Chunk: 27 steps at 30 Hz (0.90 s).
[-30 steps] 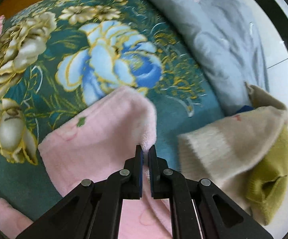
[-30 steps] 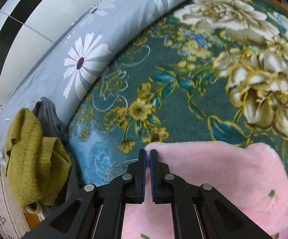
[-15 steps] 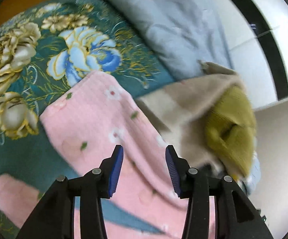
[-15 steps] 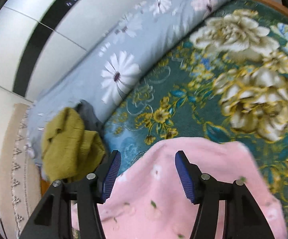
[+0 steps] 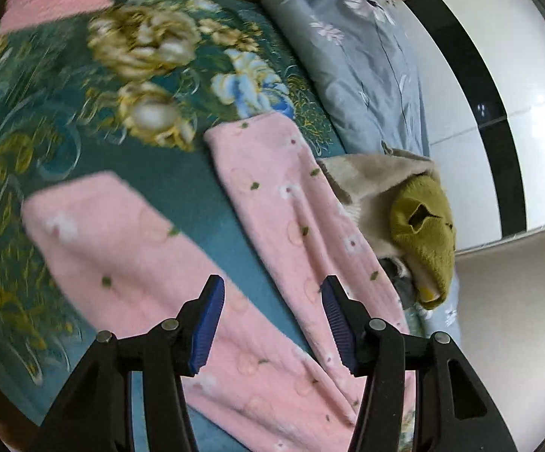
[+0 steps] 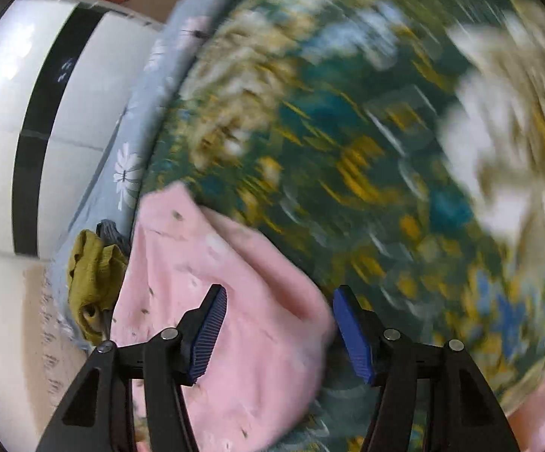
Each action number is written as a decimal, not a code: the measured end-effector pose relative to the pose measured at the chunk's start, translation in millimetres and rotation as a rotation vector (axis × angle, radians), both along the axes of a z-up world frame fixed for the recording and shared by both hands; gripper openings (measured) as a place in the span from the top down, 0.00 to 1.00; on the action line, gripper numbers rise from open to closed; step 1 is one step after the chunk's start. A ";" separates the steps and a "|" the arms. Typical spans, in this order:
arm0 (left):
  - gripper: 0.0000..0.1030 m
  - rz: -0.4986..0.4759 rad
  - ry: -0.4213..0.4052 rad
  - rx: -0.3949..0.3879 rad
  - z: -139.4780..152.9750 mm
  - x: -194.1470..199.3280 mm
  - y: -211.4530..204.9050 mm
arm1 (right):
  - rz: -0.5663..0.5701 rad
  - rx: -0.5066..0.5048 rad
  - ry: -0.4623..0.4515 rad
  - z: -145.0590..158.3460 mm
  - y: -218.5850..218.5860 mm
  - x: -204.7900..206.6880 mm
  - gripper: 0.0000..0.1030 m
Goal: Fold clothes
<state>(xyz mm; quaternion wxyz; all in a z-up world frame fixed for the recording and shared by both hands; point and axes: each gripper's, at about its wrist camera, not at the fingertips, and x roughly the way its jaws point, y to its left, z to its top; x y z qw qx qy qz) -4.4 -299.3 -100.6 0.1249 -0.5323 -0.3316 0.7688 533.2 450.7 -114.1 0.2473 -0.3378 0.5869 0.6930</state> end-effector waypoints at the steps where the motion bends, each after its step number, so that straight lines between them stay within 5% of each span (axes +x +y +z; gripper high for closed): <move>1: 0.47 0.011 -0.006 0.009 -1.6 4.8 -2.5 | -0.007 -0.020 0.014 -5.7 -3.0 1.9 0.39; 6: 0.47 0.047 -0.030 0.007 -5.9 22.5 -13.0 | -0.040 -0.117 0.087 -34.2 -17.9 11.2 0.39; 10: 0.47 0.108 -0.038 0.025 -7.1 32.5 -29.3 | -0.032 -0.123 0.034 -34.5 -17.2 -6.4 0.44; 13: 0.46 0.159 -0.050 0.051 -12.1 37.7 -43.3 | -0.043 -0.121 -0.030 -33.3 -15.9 -13.5 0.65; 14: 0.46 0.172 -0.054 0.055 -13.8 38.5 -47.5 | -0.043 -0.120 -0.021 -30.4 -15.0 -14.4 0.82; 18: 0.46 0.219 -0.062 0.069 -18.9 39.3 -66.9 | -0.043 -0.011 0.074 -1.5 -7.7 -4.8 0.83; 27: 0.42 0.365 -0.122 -0.010 -51.1 43.2 -130.5 | -0.115 -0.038 -0.065 -22.7 -8.0 9.4 0.83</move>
